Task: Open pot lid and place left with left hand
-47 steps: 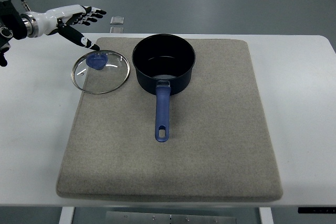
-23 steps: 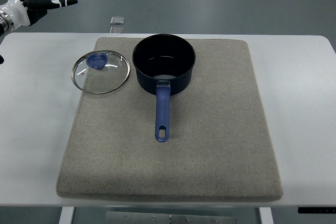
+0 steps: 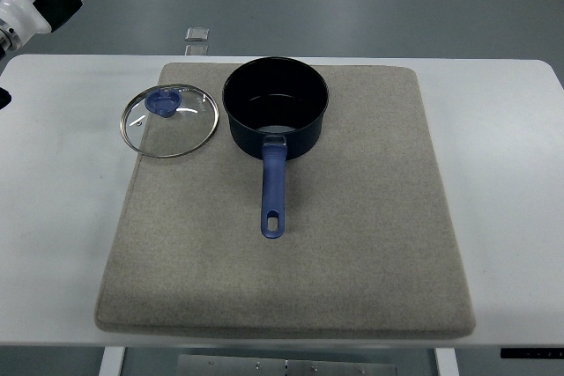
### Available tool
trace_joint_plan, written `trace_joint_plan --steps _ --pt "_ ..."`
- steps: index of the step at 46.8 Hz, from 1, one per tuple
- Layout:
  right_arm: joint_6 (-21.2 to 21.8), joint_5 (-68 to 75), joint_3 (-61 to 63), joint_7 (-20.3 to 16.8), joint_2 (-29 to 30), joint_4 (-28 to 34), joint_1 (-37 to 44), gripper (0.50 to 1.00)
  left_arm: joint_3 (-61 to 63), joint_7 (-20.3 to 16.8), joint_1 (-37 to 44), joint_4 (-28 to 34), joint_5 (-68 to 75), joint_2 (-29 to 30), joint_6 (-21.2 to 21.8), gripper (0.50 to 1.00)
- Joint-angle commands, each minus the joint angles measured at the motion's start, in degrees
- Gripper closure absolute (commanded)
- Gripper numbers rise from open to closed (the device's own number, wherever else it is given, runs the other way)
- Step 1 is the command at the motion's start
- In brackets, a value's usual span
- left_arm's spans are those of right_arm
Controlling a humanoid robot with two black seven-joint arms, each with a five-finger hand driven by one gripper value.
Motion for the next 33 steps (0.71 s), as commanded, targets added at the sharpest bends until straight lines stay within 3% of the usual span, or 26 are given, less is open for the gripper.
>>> trace_joint_plan --steps 1,14,33 --pt "0.0 0.0 0.0 0.0 0.0 0.0 0.0 0.583 0.0 0.5 0.4 0.2 -3.7 -0.4 -1.7 0.508" --pt "0.0 0.0 0.0 0.0 0.0 0.0 0.0 0.583 0.0 3.4 2.0 -0.4 -8.5 -0.7 -2.0 0.508" --pt "0.0 0.0 0.0 0.0 0.0 0.0 0.0 0.583 -0.2 3.8 4.2 -0.2 -9.0 0.1 -2.0 0.508"
